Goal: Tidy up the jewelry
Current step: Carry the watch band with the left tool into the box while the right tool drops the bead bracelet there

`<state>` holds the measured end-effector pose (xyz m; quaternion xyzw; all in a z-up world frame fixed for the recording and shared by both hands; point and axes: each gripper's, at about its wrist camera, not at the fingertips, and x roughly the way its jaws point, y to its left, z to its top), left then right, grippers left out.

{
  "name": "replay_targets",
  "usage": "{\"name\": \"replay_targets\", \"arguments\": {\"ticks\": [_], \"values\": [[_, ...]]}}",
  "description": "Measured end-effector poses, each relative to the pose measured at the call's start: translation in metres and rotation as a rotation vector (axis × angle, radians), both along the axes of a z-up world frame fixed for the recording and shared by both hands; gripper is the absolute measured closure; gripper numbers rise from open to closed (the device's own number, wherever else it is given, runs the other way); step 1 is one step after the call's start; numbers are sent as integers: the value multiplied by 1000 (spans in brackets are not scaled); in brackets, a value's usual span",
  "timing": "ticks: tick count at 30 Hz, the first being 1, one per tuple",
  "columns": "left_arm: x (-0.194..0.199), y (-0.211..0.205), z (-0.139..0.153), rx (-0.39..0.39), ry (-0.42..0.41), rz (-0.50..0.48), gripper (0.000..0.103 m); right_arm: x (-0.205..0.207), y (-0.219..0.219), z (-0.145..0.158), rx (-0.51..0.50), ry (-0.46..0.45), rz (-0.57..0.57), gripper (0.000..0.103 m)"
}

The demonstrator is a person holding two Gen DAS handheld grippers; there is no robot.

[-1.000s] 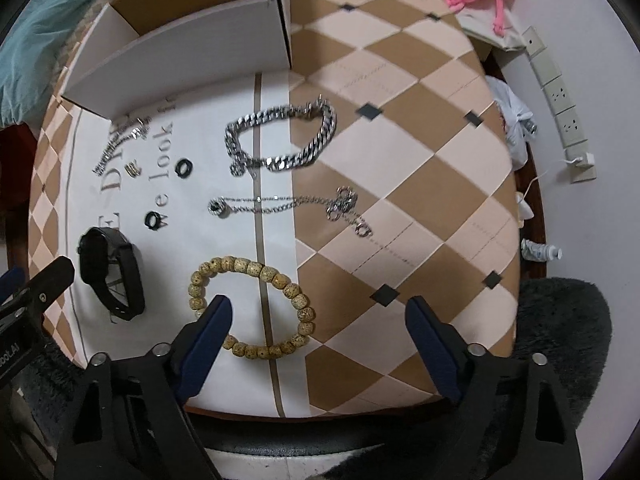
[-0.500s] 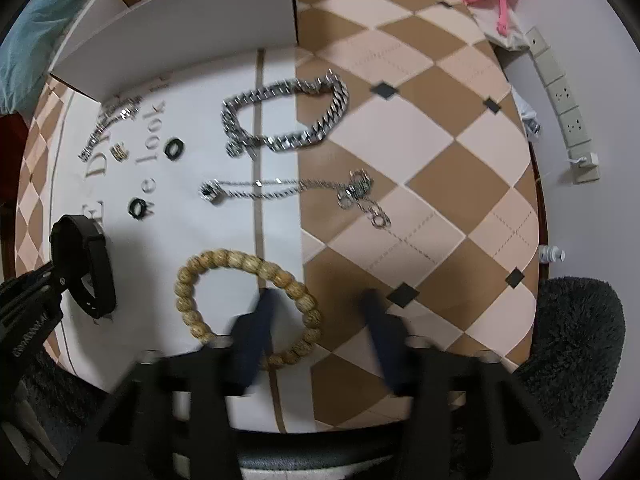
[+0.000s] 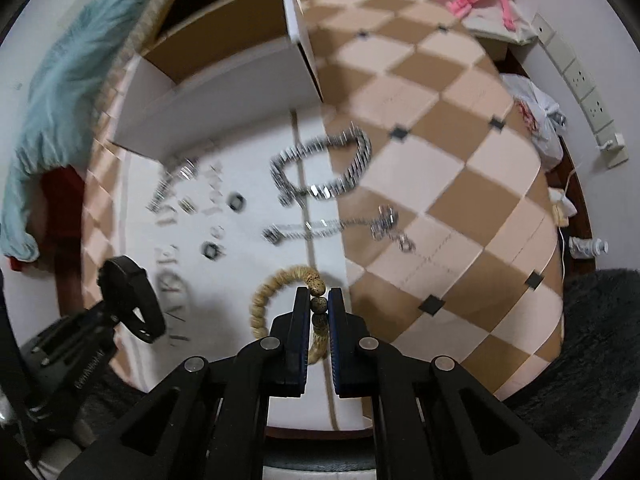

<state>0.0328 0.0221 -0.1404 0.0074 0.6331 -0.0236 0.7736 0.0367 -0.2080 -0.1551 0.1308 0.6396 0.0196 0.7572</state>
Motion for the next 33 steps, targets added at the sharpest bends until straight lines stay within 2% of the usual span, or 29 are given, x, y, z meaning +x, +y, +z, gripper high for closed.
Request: {"name": "replay_targets", "arguments": {"ticks": [4,8,10,14,18,21,25,33], "values": [[1,5,33,-31,-59,-2,93,15,3,35,16,-72,26,94],[21,0,66,-61,-134,-3,93,35,4,73,29,-154,53,94],[54,-24,68,-64,-162,-7,93,47,5,91,42,-188,59,94],[90,-29,87,-73,-215,-12,93,79,5,125,70,-247,59,94],[118,-30,97,-83,-235,-17,93,114,11,141,75,-281,71,94],[137,-30,95,-90,-229,-14,93,137,17,139,65,-274,91,94],[160,-30,84,-126,-207,-3,93,167,25,121,58,-229,112,94],[201,-28,45,-149,-88,-2,91,204,39,80,75,-141,160,94]]}}
